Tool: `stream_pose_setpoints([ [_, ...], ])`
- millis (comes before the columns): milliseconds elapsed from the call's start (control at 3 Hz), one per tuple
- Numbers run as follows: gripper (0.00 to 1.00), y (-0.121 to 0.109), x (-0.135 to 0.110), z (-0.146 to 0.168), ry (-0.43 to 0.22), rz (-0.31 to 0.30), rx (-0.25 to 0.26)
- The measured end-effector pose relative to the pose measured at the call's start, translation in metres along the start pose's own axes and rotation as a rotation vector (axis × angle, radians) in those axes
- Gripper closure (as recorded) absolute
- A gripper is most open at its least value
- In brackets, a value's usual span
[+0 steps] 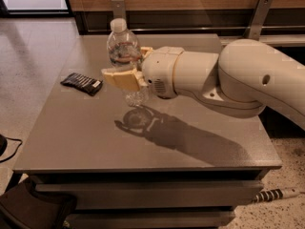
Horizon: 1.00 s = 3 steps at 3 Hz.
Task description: Move water bottle near rxbar chocolate
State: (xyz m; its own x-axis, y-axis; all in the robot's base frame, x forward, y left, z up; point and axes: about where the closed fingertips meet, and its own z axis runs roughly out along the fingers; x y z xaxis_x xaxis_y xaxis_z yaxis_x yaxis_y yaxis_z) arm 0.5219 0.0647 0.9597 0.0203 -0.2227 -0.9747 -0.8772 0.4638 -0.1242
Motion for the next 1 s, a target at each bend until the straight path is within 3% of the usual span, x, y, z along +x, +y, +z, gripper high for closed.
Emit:
stream_pose_setpoints([
  [333, 1.00, -0.004, 0.002, 0.040, -0.006, -0.019, -0.037],
  [667, 1.00, -0.006, 0.004, 0.076, -0.040, 0.004, -0.103],
  [1000, 1.00, -0.005, 0.004, 0.077, -0.038, 0.004, -0.100],
])
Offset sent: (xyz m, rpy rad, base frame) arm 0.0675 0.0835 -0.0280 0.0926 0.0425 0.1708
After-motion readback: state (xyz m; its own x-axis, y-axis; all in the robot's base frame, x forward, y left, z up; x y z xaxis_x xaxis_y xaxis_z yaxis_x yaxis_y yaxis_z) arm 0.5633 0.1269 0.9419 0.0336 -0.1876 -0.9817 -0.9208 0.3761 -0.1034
